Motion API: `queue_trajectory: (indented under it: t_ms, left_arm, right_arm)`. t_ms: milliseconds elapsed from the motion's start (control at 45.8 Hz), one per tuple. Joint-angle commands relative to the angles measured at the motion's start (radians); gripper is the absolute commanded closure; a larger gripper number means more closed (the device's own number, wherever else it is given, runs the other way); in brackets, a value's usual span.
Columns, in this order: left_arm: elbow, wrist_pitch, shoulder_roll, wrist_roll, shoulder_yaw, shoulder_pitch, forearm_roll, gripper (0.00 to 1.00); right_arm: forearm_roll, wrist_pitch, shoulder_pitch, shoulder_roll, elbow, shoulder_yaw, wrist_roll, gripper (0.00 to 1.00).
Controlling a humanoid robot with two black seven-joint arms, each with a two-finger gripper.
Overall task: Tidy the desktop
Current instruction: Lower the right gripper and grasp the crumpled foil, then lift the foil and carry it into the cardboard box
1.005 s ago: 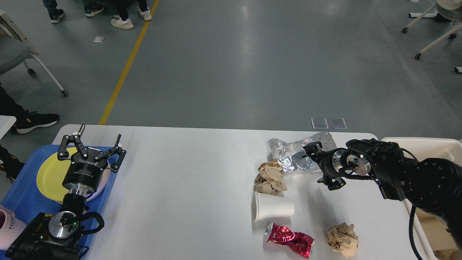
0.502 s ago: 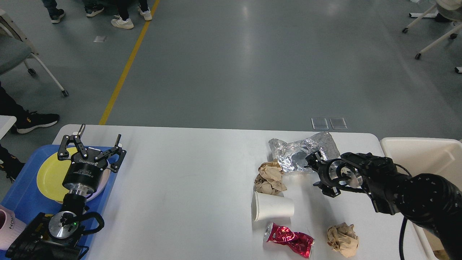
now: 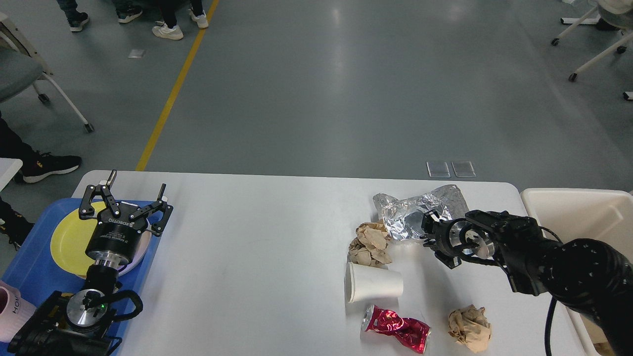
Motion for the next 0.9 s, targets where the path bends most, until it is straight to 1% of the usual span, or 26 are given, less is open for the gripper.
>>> queue_trajectory:
  t_ms: [0,393,437,502,590,721,786,874]
  left_arm:
    - [0.000,0.000,0.000,0.001,0.000,0.000,0.000,0.03]
    - [0.000,0.000,0.000,-0.001,0.000,0.000,0.000,0.03]
    - [0.000,0.000,0.000,0.001,0.000,0.000,0.000,0.03]
    - [0.000,0.000,0.000,0.001,0.000,0.000,0.000,0.03]
    - [0.000,0.000,0.000,0.001,0.000,0.000,0.000,0.03]
    - [0.000,0.000,0.000,0.001,0.000,0.000,0.000,0.03]
    - [0.000,0.000,0.000,0.001,0.000,0.000,0.000,0.03]
    - [0.000,0.000,0.000,0.001,0.000,0.000,0.000,0.03]
  right_arm:
    - [-0.002,0.000,0.006,-0.003,0.010,0.001,0.000,1.00]
    - [-0.002,0.005,0.031,-0.031,0.024,0.001,-0.012,1.00]
    - [-0.003,0.005,0.047,-0.049,0.038,-0.002,-0.025,1.00]
    - [-0.018,0.006,0.097,-0.075,0.085,-0.018,-0.061,1.00]
    - [-0.112,0.008,0.179,-0.121,0.177,-0.029,-0.123,1.00]
    - [-0.229,0.020,0.327,-0.189,0.342,-0.078,-0.175,1.00]
    - [-0.241,0.034,0.403,-0.201,0.400,-0.167,-0.181,1.00]
    - [-0.241,0.072,0.540,-0.200,0.503,-0.311,-0.175,1.00]
